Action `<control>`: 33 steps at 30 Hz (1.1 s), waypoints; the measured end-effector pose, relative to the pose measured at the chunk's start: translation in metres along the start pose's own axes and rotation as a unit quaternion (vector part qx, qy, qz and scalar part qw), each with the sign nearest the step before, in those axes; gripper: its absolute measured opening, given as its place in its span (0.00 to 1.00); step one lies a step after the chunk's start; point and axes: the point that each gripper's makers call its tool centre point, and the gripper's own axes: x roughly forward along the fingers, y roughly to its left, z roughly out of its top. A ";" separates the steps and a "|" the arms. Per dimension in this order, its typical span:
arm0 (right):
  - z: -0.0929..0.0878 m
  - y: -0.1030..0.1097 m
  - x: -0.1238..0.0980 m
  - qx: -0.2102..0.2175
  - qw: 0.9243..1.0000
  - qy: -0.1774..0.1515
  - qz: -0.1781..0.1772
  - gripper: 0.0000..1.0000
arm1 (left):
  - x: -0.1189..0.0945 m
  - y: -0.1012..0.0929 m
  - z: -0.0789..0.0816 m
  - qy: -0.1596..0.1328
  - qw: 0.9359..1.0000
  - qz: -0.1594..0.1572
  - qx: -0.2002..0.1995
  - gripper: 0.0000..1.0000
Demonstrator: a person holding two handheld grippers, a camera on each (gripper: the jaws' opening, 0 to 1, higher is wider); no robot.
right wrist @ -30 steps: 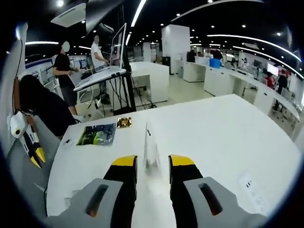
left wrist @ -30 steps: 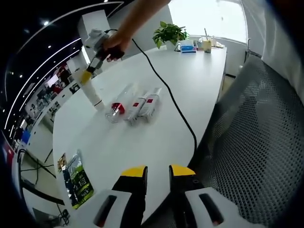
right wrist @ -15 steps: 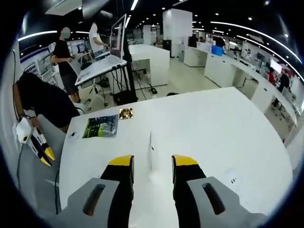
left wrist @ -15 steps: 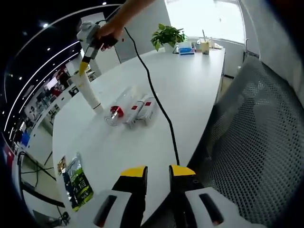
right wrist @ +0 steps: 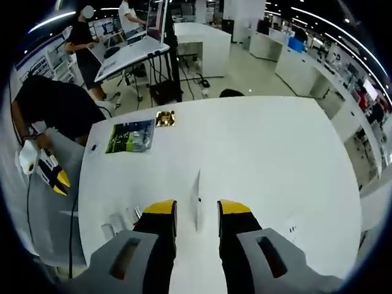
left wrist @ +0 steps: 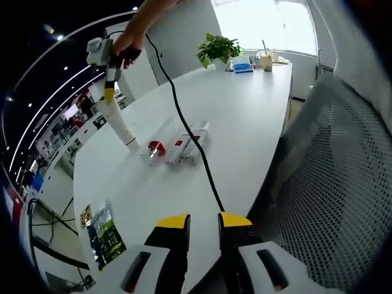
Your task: Arrange the skincare products in the storage area until every visible bottle or jar stands upright without overlapping.
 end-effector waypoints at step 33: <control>-0.020 -0.010 0.025 -0.081 0.984 0.151 0.043 0.06 | -0.003 0.004 -0.001 0.007 1.000 0.001 -0.001 0.19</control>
